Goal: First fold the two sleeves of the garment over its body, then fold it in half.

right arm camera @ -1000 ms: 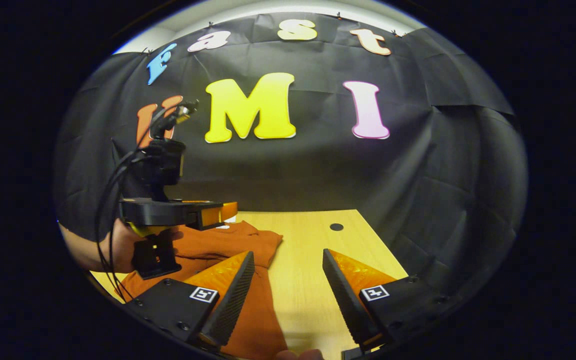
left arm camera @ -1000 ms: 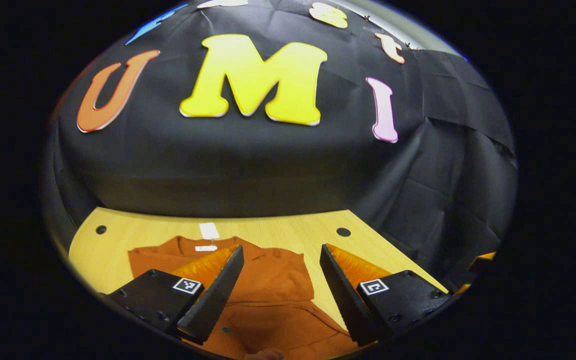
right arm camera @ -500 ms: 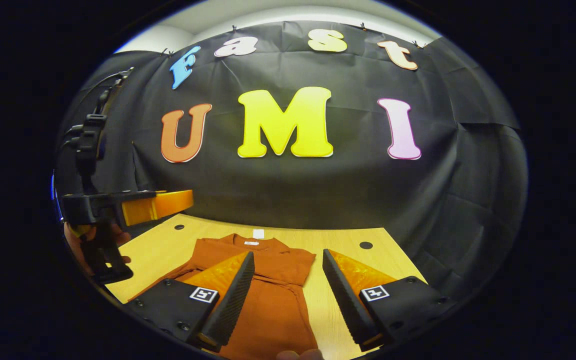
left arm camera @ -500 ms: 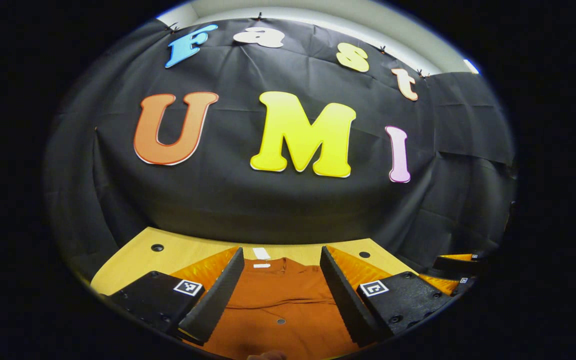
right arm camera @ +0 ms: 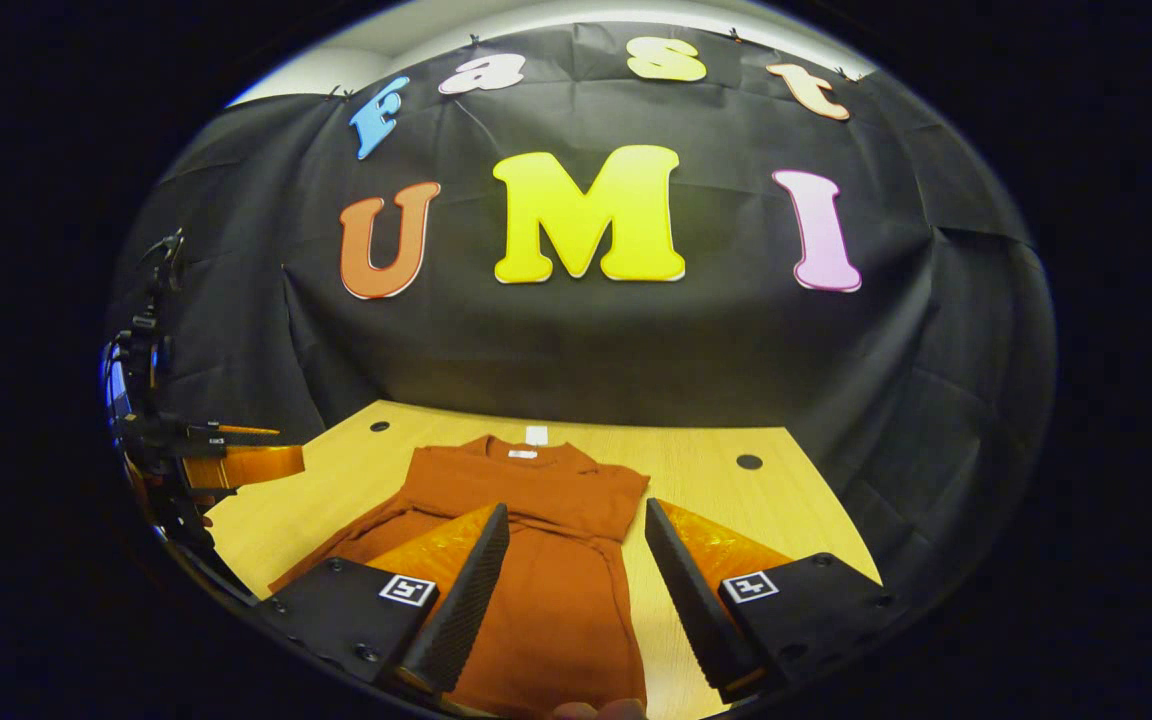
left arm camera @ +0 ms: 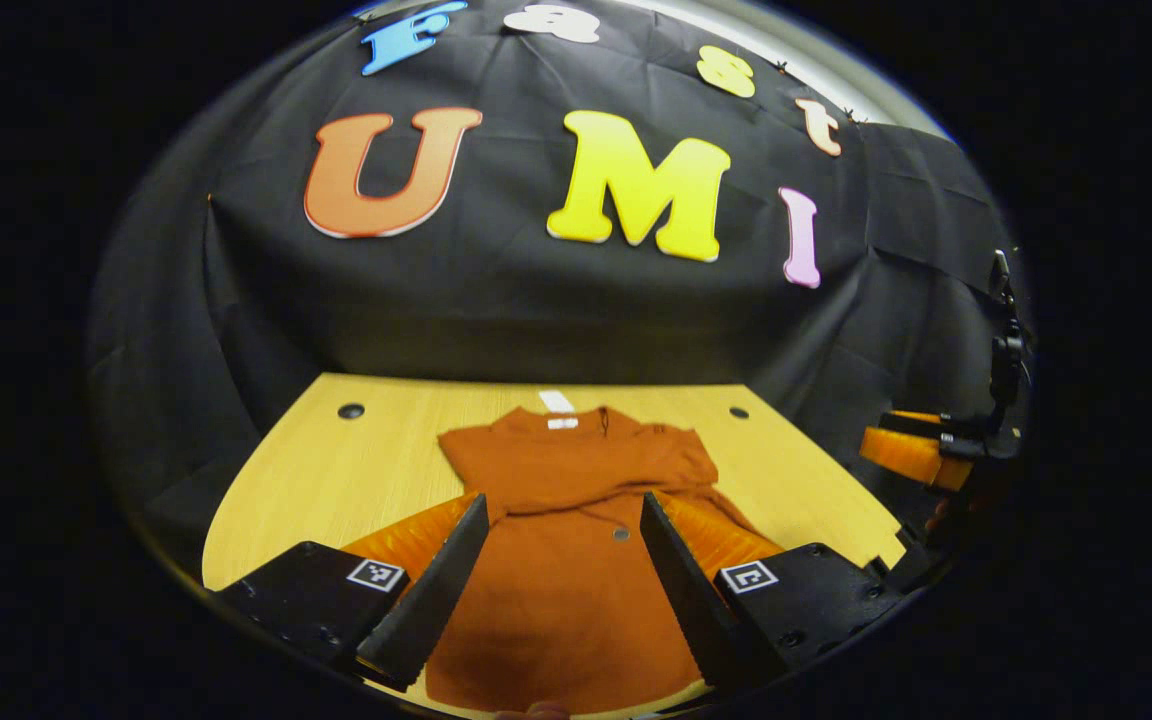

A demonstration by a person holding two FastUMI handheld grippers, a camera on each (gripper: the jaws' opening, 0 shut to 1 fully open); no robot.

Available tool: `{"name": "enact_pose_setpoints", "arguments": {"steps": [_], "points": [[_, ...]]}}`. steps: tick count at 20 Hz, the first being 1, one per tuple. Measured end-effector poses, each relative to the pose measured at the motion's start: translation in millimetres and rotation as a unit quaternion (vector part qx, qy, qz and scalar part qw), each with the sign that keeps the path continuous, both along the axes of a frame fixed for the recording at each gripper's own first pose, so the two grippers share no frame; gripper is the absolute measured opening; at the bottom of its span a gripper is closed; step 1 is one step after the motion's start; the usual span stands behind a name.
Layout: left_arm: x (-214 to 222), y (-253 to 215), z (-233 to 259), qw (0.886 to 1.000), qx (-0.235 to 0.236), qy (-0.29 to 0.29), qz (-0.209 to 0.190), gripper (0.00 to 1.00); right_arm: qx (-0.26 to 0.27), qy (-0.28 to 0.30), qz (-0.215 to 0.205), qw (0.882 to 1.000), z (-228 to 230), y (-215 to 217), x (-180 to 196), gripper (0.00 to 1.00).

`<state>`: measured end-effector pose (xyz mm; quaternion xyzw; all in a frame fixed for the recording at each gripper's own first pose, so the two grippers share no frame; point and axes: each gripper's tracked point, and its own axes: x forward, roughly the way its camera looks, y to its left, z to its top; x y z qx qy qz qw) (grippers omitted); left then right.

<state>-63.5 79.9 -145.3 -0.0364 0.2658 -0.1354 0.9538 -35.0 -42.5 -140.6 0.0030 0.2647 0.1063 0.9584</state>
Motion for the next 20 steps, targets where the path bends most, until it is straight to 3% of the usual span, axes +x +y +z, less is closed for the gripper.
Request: {"name": "enact_pose_setpoints", "arguments": {"steps": [6,10,15,20], "points": [[-63.9,48.7,-83.4,0.99,0.008,0.138,-0.034,0.99,-0.023,0.1,0.016,0.995,-65.8,-23.3,-53.7,0.88],[-111.1,83.2,-141.2,0.968,-0.007,0.247,-0.035,0.99,-0.046,0.165,0.007,0.985,-118.5,-54.5,-89.0,0.87],[-141.1,106.7,-182.4,0.951,-0.016,0.308,-0.008,0.99,-0.047,0.248,-0.019,0.967,-174.7,-77.9,-133.2,0.88],[-138.1,101.5,-175.4,0.951,-0.039,0.307,-0.003,0.97,-0.052,0.29,-0.013,0.955,-205.2,-71.1,-167.4,0.88]]}}
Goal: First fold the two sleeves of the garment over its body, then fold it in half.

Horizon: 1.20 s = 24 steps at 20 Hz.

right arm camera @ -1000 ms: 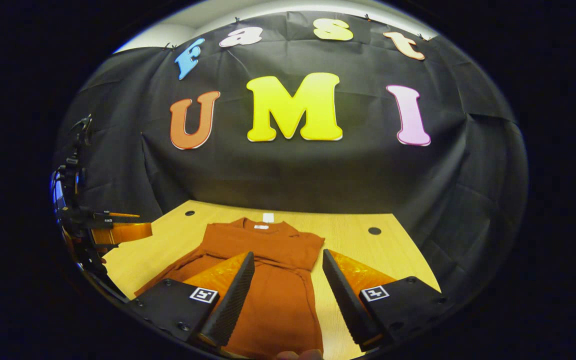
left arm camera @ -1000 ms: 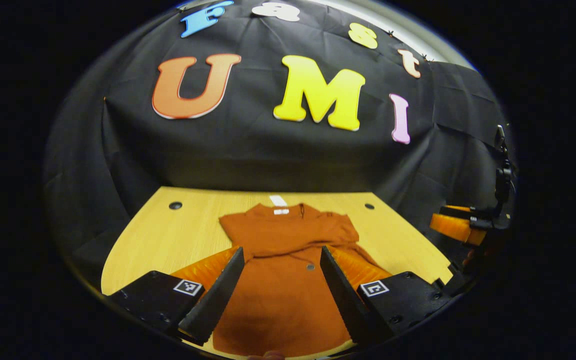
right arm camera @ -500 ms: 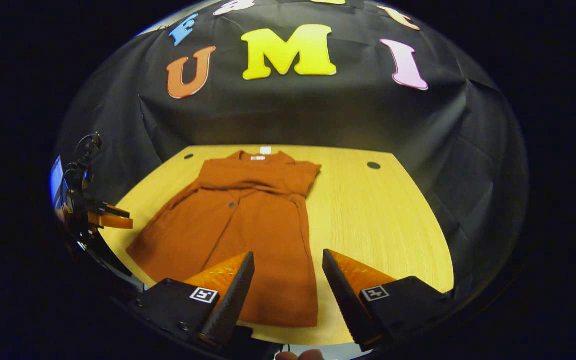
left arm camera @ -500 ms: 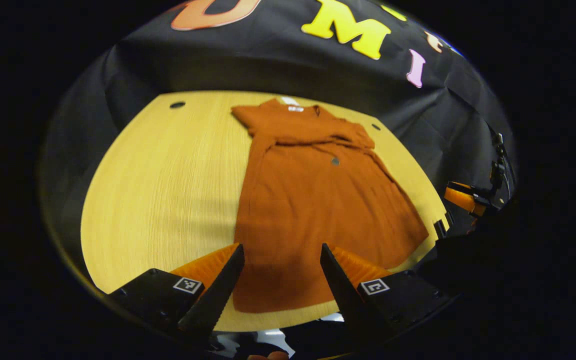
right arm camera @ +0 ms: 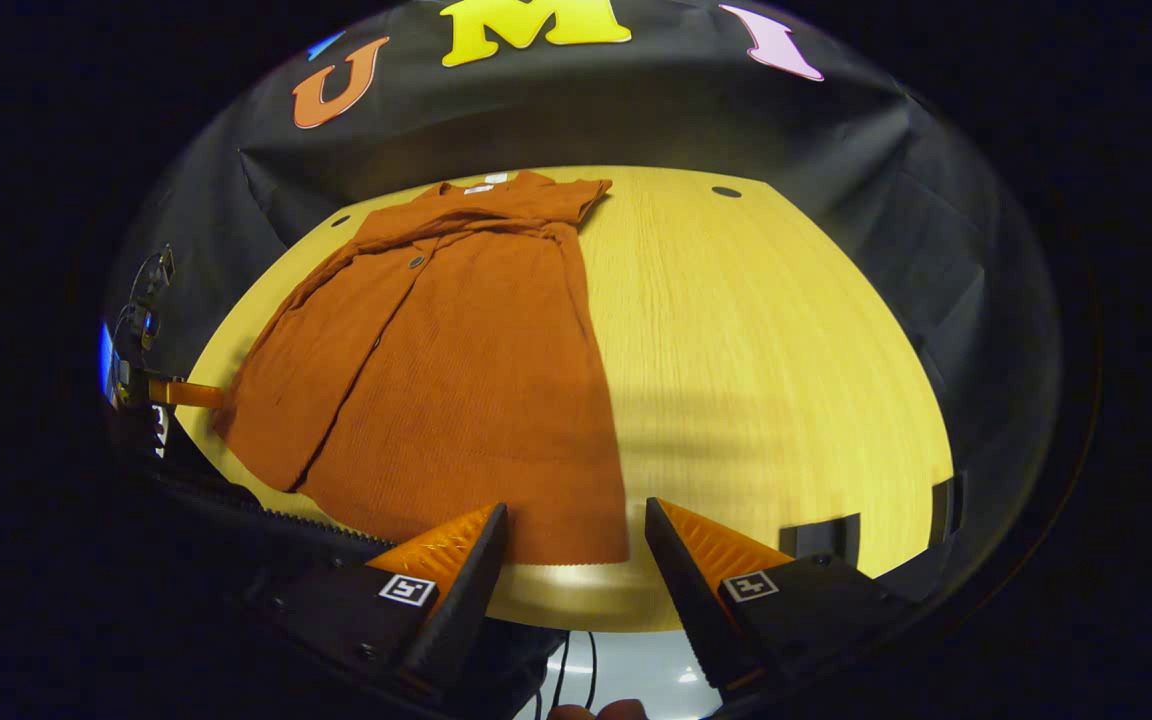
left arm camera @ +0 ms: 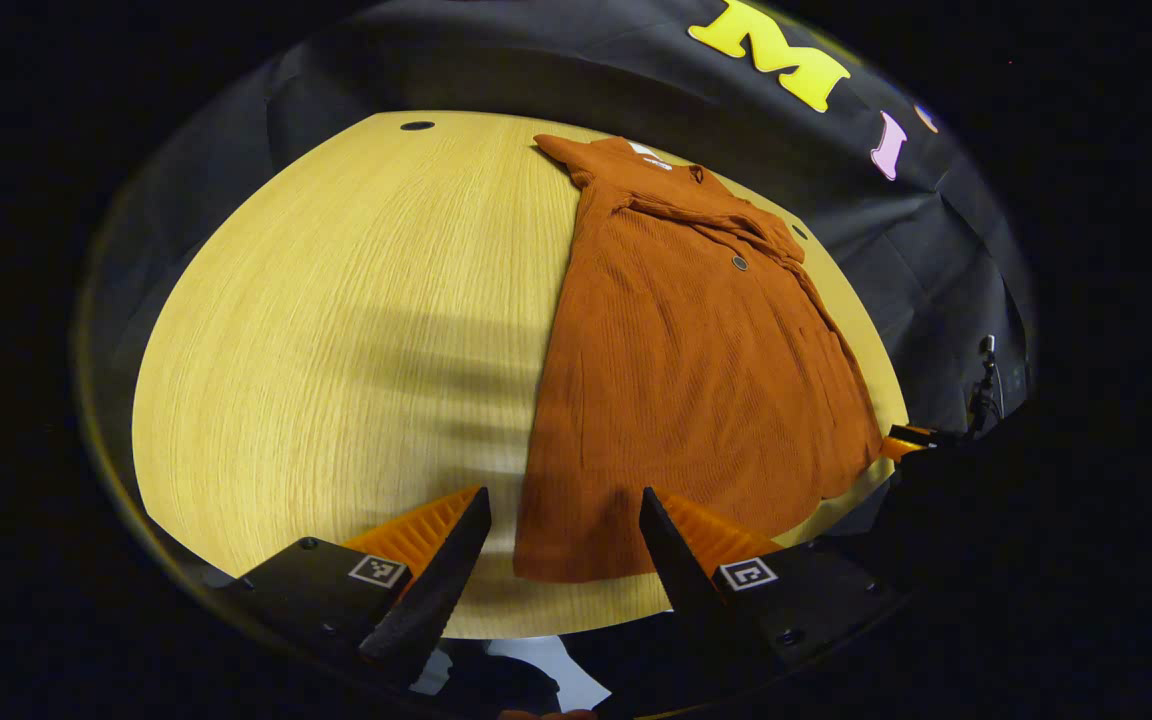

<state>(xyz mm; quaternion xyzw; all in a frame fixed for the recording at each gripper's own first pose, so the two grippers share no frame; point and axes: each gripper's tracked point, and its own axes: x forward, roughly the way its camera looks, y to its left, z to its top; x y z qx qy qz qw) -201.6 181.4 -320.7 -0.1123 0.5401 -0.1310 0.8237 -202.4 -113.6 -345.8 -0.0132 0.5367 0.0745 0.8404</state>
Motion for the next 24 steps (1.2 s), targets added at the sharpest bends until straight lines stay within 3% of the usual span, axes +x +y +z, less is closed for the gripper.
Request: {"name": "enact_pose_setpoints", "arguments": {"steps": [5,6,7,8,9,10,11,13,14,16,20,24], "points": [[-9.5,-28.7,-1.7,1.0,-0.017,0.009,-0.013,0.95,-0.017,0.011,0.001,1.0,-12.0,10.1,3.7,0.89],[-8.2,-33.6,-1.8,1.0,-0.021,0.012,-0.011,1.0,-0.018,0.011,0.001,1.0,-11.5,9.2,2.2,0.89],[-8.7,-37.5,-5.4,1.0,-0.019,0.015,-0.005,0.9,-0.015,0.012,0.002,1.0,-11.6,11.3,3.7,0.87],[-6.0,-39.9,-5.4,1.0,-0.017,0.011,0.002,0.71,-0.01,0.011,0.001,1.0,-13.2,13.9,8.2,0.84],[-6.6,-41.9,-7.7,1.0,-0.016,0.01,0.008,0.66,-0.007,0.012,-0.004,1.0,-13.8,14.9,11.4,0.69],[-3.7,-43.2,-7.0,1.0,-0.016,0.007,0.015,0.48,-0.001,0.014,-0.01,1.0,-15.4,17.3,13.4,0.58],[-1.1,-42.4,-11.2,1.0,-0.011,0.01,0.027,0.45,0.008,0.016,-0.021,1.0,-17.0,19.6,16.6,0.46],[-1.3,-50.1,-8.2,0.998,-0.034,0.023,0.054,0.14,0.029,0.021,-0.05,0.998,-17.3,22.2,22.6,0.21],[0.9,-50.4,-5.3,0.997,-0.04,0.025,0.064,0.07,0.033,0.023,-0.06,0.997,-16.8,21.8,26.1,0.16],[0.4,-49.6,-5.9,0.997,-0.034,0.031,0.061,0.04,0.035,0.032,-0.07,0.996,-14.4,20.0,30.1,0.06],[23.8,-52.9,24.0,0.998,-0.035,-0.003,0.044,0.03,0.066,0.008,-0.069,0.995,8.1,29.4,57.8,0.06],[67.8,-59.3,69.9,0.997,-0.039,-0.063,0.033,0.03,0.084,-0.051,-0.067,0.993,50.8,33.4,110.5,0.06]]}}
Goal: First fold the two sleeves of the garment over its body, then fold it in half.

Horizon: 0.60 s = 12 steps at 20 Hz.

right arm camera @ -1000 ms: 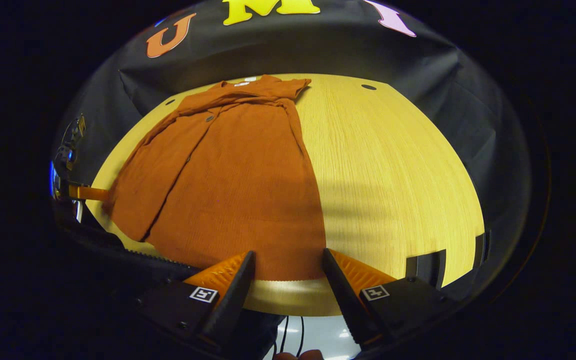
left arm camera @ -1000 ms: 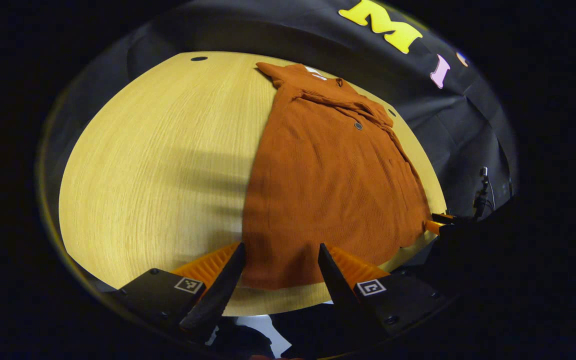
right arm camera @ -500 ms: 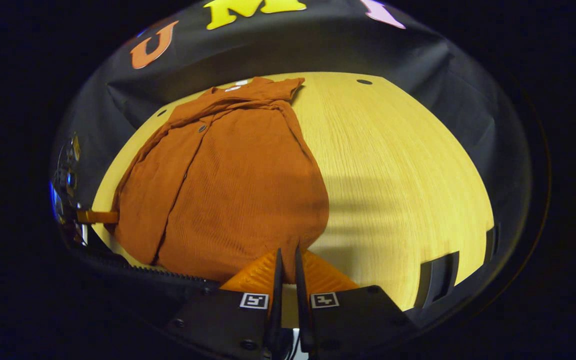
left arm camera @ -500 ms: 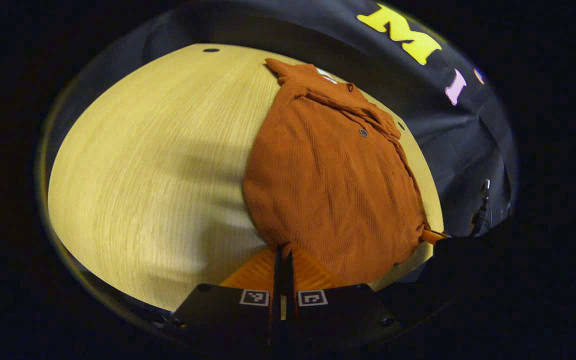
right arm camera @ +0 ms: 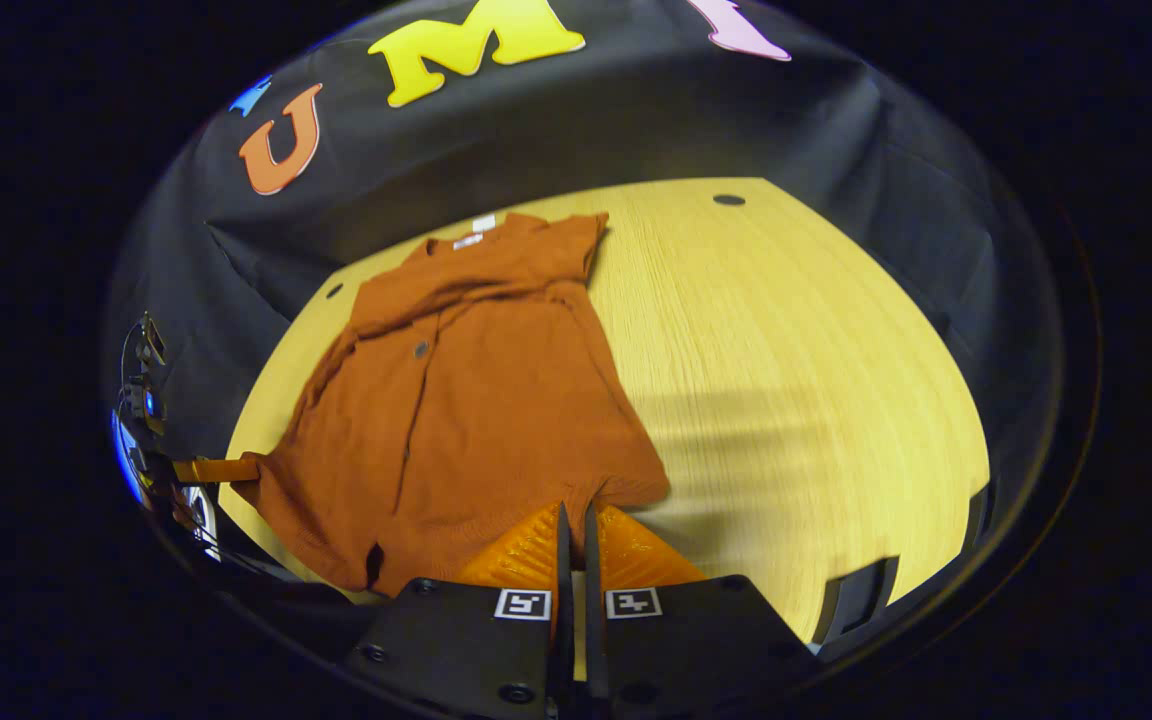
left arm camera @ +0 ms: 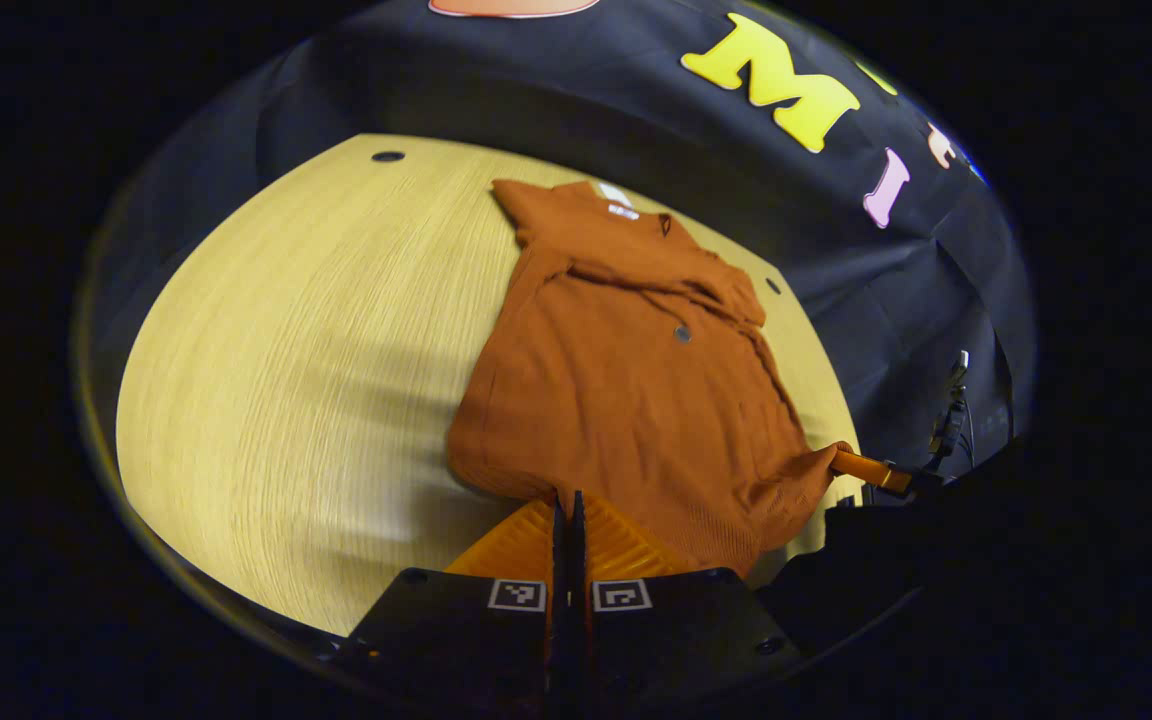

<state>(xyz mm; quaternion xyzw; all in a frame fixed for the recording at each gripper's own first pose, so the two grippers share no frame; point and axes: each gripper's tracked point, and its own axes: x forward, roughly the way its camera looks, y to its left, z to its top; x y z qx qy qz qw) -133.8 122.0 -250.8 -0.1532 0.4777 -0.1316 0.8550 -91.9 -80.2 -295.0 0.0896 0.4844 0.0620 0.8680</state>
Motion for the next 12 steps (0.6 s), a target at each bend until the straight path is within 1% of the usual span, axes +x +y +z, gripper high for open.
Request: {"name": "enact_pose_setpoints", "arguments": {"steps": [4,6,9,12], "points": [[51.3,-3.8,44.6,0.997,0.022,-0.066,-0.018,0.03,0.014,-0.067,-0.002,0.998,48.8,9.8,61.0,0.06],[77.7,-6.1,66.3,0.995,0.027,-0.092,-0.023,0.04,0.014,-0.101,0.01,0.995,73.3,16.1,93.7,0.06],[125.6,-5.6,96.4,0.991,0.025,-0.129,-0.02,0.03,0.011,-0.148,0.027,0.989,105.3,24.1,152.4,0.06],[183.4,-4.3,118.3,0.987,0.024,-0.159,-0.015,0.03,0.004,-0.173,0.038,0.984,120.3,32.6,208.9,0.05]]}}
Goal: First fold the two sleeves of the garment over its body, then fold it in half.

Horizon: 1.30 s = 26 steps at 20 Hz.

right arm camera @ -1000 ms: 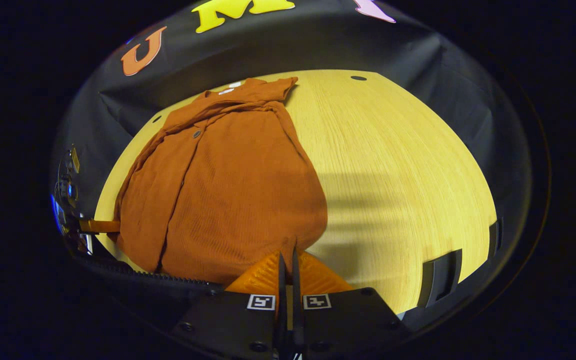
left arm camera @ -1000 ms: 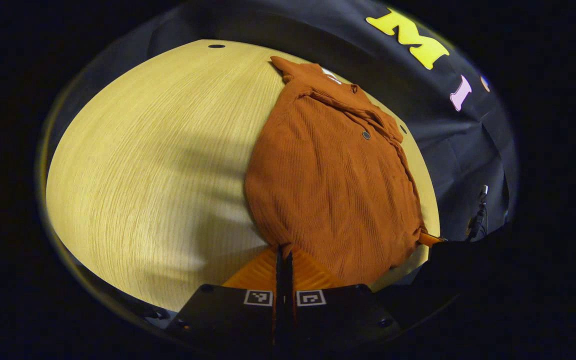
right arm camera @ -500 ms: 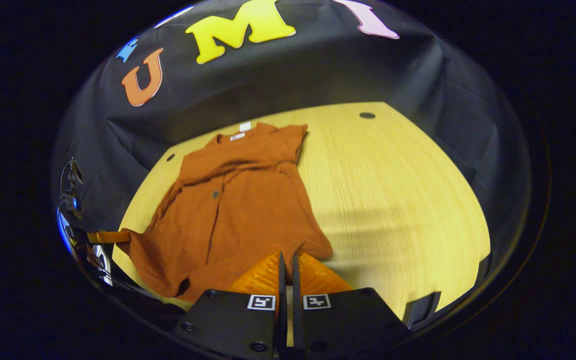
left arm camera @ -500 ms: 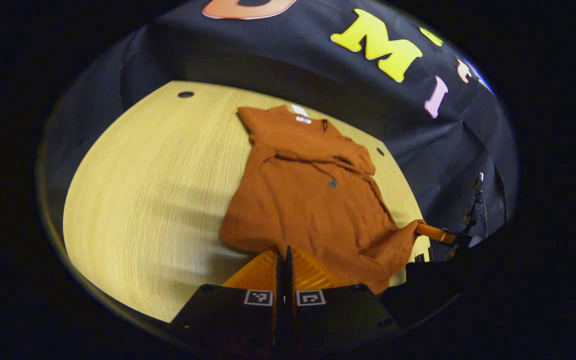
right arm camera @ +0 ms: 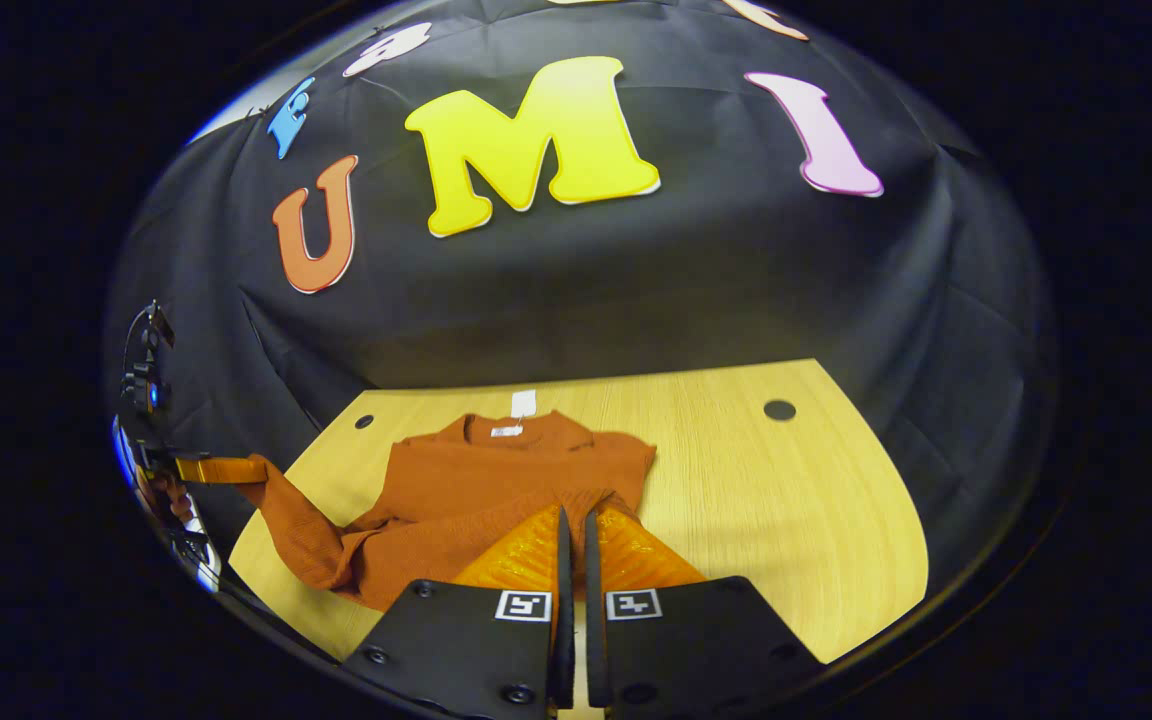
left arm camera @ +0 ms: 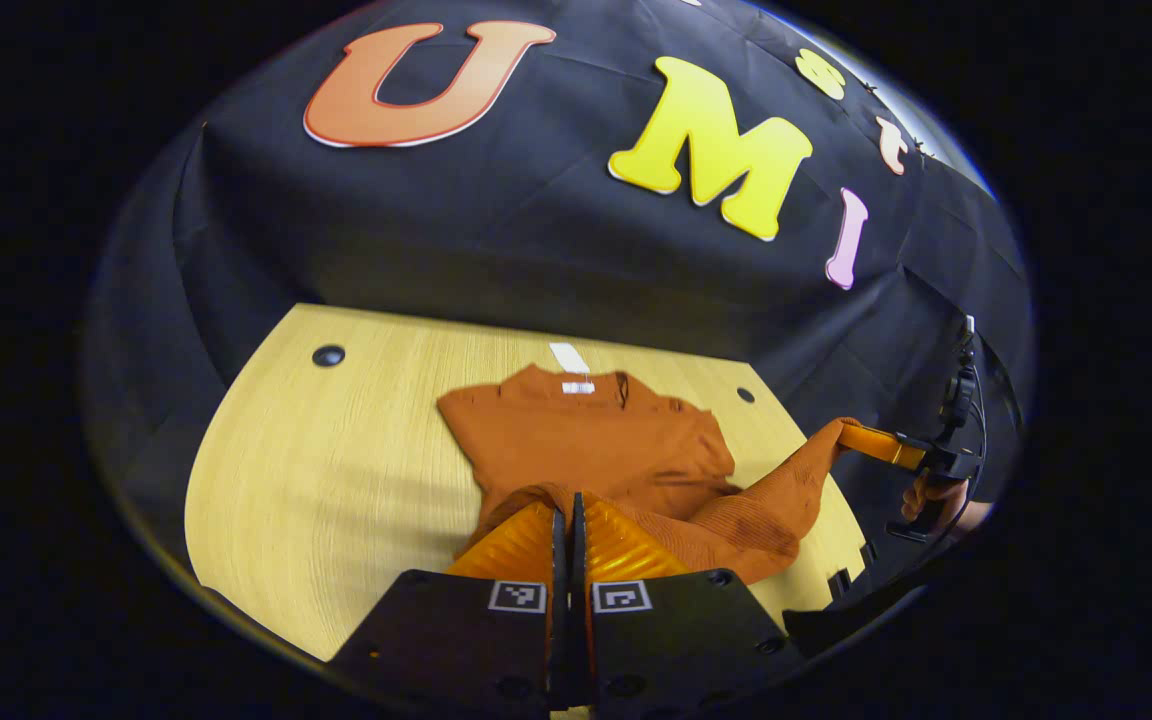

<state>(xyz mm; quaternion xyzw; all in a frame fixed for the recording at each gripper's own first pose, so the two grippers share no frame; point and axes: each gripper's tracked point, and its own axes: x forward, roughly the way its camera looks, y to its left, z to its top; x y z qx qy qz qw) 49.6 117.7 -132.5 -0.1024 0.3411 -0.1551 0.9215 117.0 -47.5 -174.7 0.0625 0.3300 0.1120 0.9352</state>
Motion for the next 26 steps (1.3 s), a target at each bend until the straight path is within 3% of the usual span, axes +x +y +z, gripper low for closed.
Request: {"name": "enact_pose_setpoints", "arguments": {"steps": [5,10,12,16,21,23,24,25,26], "points": [[108.7,-0.3,14.2,0.999,0.013,-0.042,0.005,0.03,-0.022,-0.05,0.011,0.998,7.1,20.9,107.0,0.06],[202.2,-8.4,-27.1,0.998,0.022,-0.054,0.029,0.03,-0.066,-0.035,0.015,0.997,-70.4,31.7,184.7,0.05],[225.0,-10.7,-63.8,0.998,0.042,-0.041,0.034,0.03,-0.073,-0.022,0.003,0.997,-104.5,28.2,205.1,0.05],[260.0,13.9,-125.6,0.989,0.122,-0.031,0.084,0.03,-0.113,-0.002,-0.002,0.994,-166.0,14.6,226.1,0.05],[275.5,-2.9,-152.5,0.982,0.175,-0.021,0.069,0.05,-0.147,0.003,-0.007,0.989,-203.4,5.6,239.1,0.09],[275.9,-19.2,-144.0,0.982,0.178,-0.02,0.053,0.11,-0.143,0.005,-0.017,0.99,-207.4,9.1,241.0,0.16],[276.6,-23.1,-141.3,0.982,0.179,-0.024,0.049,0.34,-0.139,0.003,-0.024,0.99,-202.8,10.2,240.6,0.2],[278.9,-26.0,-134.1,0.983,0.173,-0.035,0.052,0.56,-0.131,-0.003,-0.03,0.991,-197.1,12.5,242.8,0.33],[282.1,-25.6,-127.3,0.983,0.168,-0.049,0.056,0.56,-0.129,-0.011,-0.037,0.991,-190.8,12.8,246.2,0.45]]}}
